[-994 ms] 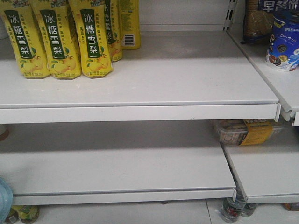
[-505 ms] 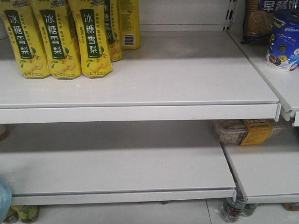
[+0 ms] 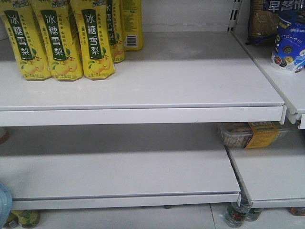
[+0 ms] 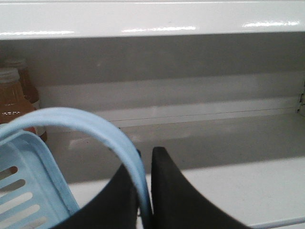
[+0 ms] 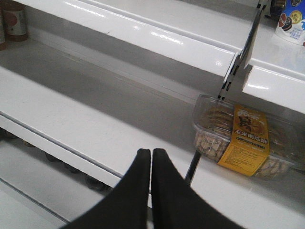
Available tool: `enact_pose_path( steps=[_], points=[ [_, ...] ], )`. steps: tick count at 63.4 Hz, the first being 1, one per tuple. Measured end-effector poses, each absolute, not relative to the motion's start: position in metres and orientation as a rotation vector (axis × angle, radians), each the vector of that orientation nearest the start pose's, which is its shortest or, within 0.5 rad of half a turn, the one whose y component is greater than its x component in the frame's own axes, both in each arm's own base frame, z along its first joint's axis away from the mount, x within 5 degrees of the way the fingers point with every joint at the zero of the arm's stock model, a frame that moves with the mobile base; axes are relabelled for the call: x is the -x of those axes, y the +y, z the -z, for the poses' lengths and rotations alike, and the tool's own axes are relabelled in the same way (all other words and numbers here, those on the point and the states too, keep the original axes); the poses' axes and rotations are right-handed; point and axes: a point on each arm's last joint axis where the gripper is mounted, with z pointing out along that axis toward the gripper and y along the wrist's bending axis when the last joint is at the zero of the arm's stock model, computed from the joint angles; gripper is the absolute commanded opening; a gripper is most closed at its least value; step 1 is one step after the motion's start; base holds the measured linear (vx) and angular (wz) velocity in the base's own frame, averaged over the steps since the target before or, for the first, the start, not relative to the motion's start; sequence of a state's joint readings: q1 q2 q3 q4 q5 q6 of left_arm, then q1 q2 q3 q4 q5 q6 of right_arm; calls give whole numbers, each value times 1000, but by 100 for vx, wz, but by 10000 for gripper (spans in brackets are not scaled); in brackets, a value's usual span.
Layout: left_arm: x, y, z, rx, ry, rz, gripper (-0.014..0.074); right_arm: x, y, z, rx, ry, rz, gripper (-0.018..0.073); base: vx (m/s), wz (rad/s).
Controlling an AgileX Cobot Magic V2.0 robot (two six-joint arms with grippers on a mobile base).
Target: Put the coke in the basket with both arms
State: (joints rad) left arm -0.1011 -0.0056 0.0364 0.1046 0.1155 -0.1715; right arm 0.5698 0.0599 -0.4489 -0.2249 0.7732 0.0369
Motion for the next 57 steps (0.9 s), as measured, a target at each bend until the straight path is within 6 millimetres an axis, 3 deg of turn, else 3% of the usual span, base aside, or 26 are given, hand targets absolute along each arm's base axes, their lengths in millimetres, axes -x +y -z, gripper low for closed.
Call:
enact_pose_path(
  steps=[22,37,57],
  points=[
    [-57,-5,-191,-18,1630,120,-6,-26,1,-282,532,1783,-180,-5,0,0],
    [-57,-5,-191,-18,1630,121,-6,-44,14,-244,507,1726,-177,-5,0,0],
    [-57,-5,-191,-18,1630,121,-6,-54,9,-190,124,1737,-142,-5,0,0]
  ],
)
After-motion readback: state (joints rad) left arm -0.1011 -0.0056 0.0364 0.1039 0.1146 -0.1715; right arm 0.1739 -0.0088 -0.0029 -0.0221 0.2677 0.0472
